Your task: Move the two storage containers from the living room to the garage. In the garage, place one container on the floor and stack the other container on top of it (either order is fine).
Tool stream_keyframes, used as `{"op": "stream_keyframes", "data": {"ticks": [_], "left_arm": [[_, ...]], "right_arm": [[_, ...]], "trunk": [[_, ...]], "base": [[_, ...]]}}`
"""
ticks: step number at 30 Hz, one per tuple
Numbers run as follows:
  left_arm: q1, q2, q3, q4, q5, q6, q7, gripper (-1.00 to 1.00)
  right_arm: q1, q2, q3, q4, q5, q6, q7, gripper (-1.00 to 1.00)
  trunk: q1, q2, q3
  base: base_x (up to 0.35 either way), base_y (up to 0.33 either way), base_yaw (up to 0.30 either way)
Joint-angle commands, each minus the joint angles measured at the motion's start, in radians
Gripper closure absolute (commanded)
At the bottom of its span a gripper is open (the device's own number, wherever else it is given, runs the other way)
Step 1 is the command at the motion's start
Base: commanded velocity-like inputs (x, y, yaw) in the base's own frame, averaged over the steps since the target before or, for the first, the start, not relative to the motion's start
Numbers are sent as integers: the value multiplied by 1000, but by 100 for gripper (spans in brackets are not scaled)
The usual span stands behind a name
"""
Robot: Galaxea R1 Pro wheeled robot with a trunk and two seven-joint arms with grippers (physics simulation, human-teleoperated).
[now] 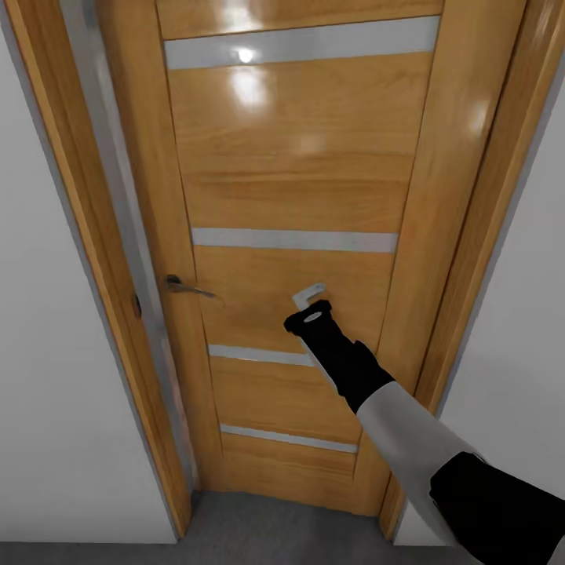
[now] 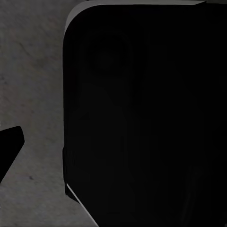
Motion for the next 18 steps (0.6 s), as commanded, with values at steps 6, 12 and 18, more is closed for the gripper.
{"op": "stream_keyframes", "data": {"ticks": [6,12,18], "left_arm": [[0,0,-1,0,6,-2,0,-100],[0,0,-1,0,6,-2,0,-100],[0,0,-1,-1,6,-2,0,-100]], "right_arm": [[-1,0,10,-21,11,20,-4,-100],[-1,0,12,-11,9,22,-12,-100],[-1,0,12,-20,12,23,-9,-100]], "trunk": [[1,0,-1],[1,0,-1],[1,0,-1]], "base": [[220,0,0],[10,0,0],[0,0,0]]}}
